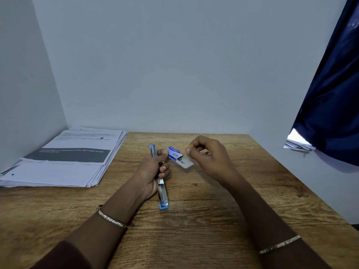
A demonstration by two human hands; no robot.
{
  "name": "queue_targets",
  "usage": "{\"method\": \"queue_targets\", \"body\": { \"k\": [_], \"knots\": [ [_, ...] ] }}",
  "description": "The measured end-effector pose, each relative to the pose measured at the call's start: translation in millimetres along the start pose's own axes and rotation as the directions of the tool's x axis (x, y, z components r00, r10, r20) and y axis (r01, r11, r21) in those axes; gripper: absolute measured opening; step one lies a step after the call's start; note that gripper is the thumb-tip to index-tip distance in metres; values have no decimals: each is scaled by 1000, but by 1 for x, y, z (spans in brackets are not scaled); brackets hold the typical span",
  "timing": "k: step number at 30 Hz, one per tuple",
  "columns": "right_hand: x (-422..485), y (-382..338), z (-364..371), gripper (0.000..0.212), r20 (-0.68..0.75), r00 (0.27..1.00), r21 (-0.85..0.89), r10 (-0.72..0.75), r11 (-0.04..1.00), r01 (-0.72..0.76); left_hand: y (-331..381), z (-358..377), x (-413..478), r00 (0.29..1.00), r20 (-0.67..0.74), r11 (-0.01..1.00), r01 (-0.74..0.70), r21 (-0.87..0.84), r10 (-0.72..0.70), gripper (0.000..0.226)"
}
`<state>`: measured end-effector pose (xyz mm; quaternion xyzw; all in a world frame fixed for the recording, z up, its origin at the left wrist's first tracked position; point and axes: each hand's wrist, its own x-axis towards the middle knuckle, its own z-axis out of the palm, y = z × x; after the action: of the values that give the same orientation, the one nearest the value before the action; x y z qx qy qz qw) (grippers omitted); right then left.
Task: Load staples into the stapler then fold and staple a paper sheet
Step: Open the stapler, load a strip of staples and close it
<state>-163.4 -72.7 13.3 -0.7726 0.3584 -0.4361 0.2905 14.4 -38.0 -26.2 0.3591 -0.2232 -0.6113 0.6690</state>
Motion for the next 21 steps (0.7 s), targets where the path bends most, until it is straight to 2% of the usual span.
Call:
{"method": "queue_targets", "body": {
  "k": [3,6,16,21],
  "knots": [
    [0,-1,3,10,-45,999,67,7,998,-4,1,1,-1,1000,8,1000,17,-12,-17,19],
    [-1,0,5,9,-54,999,51,-8,999,11,1,2,-3,1000,10,1000,10,4,-10,19],
    [0,0,1,12,44,999,40,-8,999,6,4,9,-11,1000,7,999,16,39,-16,20],
    [1,-4,-4,17,65,996,-29,-54,998,56,4,11,-12,1000,-22,998,0,68,1,15]
  ]
}}
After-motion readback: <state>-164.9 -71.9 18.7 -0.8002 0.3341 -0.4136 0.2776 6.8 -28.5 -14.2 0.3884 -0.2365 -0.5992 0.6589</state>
